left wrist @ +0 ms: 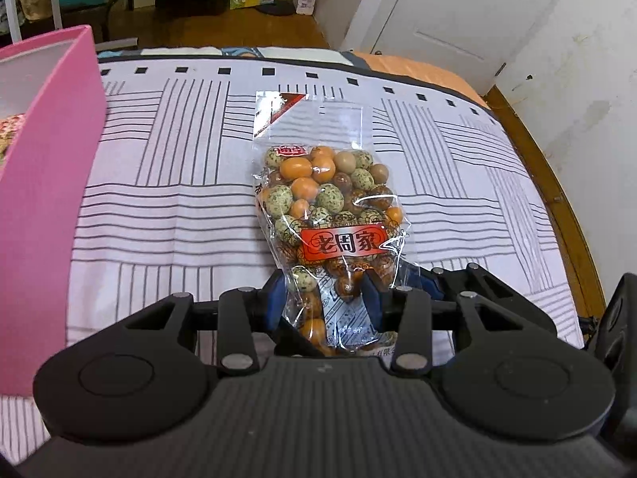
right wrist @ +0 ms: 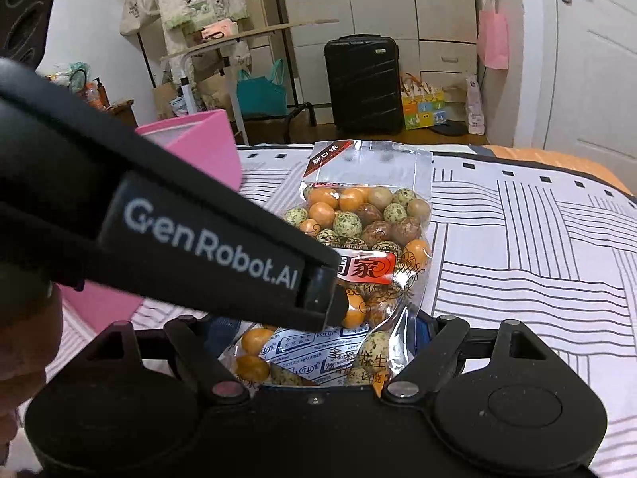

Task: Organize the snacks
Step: 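Carry the quail-egg bag into the pink box and open the left tool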

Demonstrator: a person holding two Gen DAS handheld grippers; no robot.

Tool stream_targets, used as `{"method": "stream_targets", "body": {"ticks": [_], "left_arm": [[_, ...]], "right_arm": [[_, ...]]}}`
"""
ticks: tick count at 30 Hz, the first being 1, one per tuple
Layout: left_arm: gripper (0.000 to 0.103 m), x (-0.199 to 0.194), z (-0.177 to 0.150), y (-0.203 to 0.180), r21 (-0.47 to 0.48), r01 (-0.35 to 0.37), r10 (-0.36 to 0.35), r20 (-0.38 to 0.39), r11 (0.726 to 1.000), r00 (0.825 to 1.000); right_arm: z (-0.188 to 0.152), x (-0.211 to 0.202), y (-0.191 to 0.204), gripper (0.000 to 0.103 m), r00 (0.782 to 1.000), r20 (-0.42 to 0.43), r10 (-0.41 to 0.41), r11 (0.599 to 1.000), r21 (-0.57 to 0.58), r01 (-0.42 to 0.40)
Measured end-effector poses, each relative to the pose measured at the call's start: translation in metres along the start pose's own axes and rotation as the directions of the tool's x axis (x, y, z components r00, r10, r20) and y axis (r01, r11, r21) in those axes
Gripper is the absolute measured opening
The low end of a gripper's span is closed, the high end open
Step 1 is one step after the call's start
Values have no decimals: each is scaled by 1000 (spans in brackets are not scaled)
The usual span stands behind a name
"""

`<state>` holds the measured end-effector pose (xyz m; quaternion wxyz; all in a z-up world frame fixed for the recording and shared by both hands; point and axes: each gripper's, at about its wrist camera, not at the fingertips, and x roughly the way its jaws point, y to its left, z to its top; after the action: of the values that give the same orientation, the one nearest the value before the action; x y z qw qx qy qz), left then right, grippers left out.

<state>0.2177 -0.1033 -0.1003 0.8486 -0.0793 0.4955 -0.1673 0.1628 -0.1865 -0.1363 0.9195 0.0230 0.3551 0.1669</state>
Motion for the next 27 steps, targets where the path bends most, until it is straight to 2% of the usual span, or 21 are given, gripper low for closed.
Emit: {"method": "stream_targets", "body": {"ticks": [5,9,17,22,27], "left_arm": [[39,-32,-9,-10,20,-14,14,1,1000,1000],[39,-58,-16,-11,19,2,-2,18,1000,1000],[39,-120,-26,-11,35,21,-25,117,999,993],[40,-158,-16,10,12,58,-59,150,998,987],[40,-189,-8,45,-19,33,-29,191,999,981]], "right_arm": [[7,-22,12,86,1000,-6,9,1000,-18,-9],[13,-43,28,86,1000,5,-1,998,-66,1],[42,-78,65,86,999,32,-33,990,-136,37],[76,-78,95,87,1000,21,-9,980,-200,13],[98,-61,131,89,998,18,57,974,-223,-51]]}}
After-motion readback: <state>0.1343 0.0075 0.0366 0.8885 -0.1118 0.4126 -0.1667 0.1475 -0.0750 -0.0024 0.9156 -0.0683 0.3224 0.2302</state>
